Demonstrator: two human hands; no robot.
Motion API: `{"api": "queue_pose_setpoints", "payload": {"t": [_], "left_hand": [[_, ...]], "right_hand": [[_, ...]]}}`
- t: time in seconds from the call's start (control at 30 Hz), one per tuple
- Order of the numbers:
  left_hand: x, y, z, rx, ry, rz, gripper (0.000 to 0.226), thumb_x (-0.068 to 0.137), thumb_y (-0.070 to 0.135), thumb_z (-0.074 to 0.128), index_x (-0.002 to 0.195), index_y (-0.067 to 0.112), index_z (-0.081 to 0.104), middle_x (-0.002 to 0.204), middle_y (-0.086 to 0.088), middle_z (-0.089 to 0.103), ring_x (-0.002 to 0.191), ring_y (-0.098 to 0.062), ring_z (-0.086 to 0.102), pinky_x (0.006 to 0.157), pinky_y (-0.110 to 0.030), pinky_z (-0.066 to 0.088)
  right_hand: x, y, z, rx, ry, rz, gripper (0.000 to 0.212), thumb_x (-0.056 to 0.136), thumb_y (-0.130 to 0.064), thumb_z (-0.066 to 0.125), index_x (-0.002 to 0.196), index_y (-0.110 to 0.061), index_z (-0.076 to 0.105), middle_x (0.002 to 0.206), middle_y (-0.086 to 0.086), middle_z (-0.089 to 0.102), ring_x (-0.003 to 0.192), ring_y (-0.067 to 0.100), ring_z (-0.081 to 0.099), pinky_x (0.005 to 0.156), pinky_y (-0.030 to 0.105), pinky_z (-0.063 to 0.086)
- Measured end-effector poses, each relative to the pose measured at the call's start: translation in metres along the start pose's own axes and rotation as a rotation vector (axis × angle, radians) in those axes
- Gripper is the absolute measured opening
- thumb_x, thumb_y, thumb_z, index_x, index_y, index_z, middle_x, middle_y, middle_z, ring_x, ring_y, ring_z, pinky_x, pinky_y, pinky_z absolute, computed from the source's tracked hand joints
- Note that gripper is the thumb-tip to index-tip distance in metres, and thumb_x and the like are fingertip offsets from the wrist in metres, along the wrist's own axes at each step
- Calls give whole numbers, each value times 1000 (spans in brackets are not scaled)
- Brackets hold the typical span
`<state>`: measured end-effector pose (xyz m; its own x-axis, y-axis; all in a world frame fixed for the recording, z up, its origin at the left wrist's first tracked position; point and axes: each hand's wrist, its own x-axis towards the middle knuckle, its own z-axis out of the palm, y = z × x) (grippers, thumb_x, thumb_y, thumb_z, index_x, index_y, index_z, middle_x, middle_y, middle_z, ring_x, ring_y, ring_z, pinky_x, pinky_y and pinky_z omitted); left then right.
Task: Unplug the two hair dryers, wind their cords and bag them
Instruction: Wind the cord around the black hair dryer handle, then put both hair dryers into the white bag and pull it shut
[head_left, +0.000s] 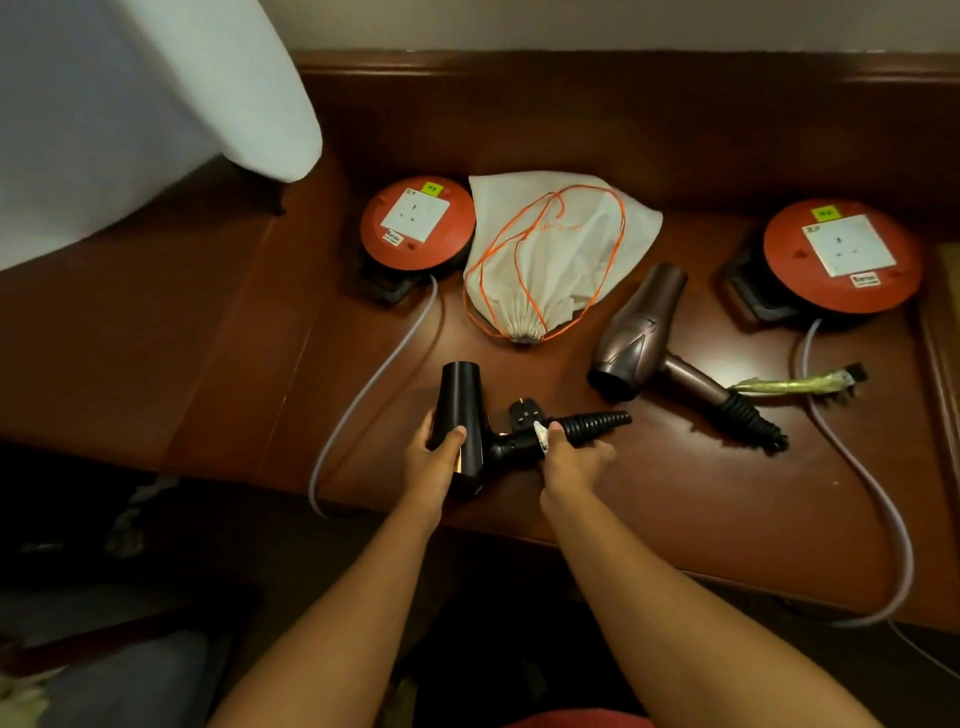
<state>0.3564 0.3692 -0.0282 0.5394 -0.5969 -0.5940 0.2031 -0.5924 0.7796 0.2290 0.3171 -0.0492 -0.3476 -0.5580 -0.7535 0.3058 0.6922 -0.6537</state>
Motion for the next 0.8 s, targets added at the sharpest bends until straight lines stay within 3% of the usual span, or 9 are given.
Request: {"api": "queue_pose_setpoints", "payload": {"t": [0.07,0.27,0.43,0.57,0.8], "left_hand": [[7,1,-1,36,-1,-3,60,93,23,61,147,25,36,125,2,51,105,-15,53,82,-24,43],[34,10,-13,165,-54,22,63,92,32,61,148,26,33,140,-6,51,123,-24,53,104,-40,44],[56,25,-21,242,-110,120,63,93,26,60,150,22,31,150,-4,40,135,-23,40,107,-33,36],[66,33,-24,326,-186,212,61,94,19,60,148,18,33,149,-3,41,135,-20,41,111,-35,35],[72,39,-33,500,-283,306,62,94,20,59,149,18,30,152,-6,35,138,-21,35,110,-32,32]], "right_hand": [[-6,0,4,-60,50,-23,52,87,-15,67,124,-1,33,109,13,50,92,22,53,84,27,43],[-9,-3,21,-193,120,-87,54,87,-19,67,125,3,35,124,20,52,106,30,56,85,27,40],[-9,-1,39,-310,161,-172,55,86,-26,68,121,1,35,125,23,51,113,38,54,95,38,41],[-10,2,44,-415,229,-250,58,85,-34,66,123,0,38,129,20,45,119,38,47,103,45,39],[-18,-9,32,-461,224,-285,44,92,-30,56,123,0,48,128,19,47,115,35,49,98,40,39]]}}
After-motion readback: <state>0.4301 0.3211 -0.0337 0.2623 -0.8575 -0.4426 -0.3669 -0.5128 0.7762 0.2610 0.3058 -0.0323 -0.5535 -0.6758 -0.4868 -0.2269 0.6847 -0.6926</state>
